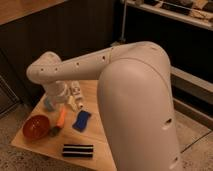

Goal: Drag the pepper across the table

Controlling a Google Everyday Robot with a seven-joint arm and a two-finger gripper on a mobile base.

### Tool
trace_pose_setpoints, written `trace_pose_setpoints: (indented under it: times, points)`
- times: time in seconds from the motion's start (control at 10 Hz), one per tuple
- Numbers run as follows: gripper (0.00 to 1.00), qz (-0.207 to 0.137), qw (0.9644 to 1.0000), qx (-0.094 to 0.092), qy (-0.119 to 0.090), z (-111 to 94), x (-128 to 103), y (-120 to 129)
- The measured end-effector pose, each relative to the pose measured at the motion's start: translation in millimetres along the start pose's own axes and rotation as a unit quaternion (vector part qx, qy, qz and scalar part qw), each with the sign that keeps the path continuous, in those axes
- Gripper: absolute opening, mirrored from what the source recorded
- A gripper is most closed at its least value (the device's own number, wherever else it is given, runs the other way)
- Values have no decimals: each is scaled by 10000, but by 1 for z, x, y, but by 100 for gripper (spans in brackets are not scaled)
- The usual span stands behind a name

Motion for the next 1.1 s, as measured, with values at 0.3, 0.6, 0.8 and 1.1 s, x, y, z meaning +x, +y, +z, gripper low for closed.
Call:
trace_pose_setpoints:
  times: [0.3, 0.6, 0.8, 1.1]
  points:
    - [65, 0, 10000, 0, 1, 0, 0, 0]
    - [65, -16, 10000, 0, 98, 5, 7, 0]
    - [65, -28, 10000, -23, 66, 4, 6, 2]
    - [65, -33, 10000, -21, 67, 4, 6, 2]
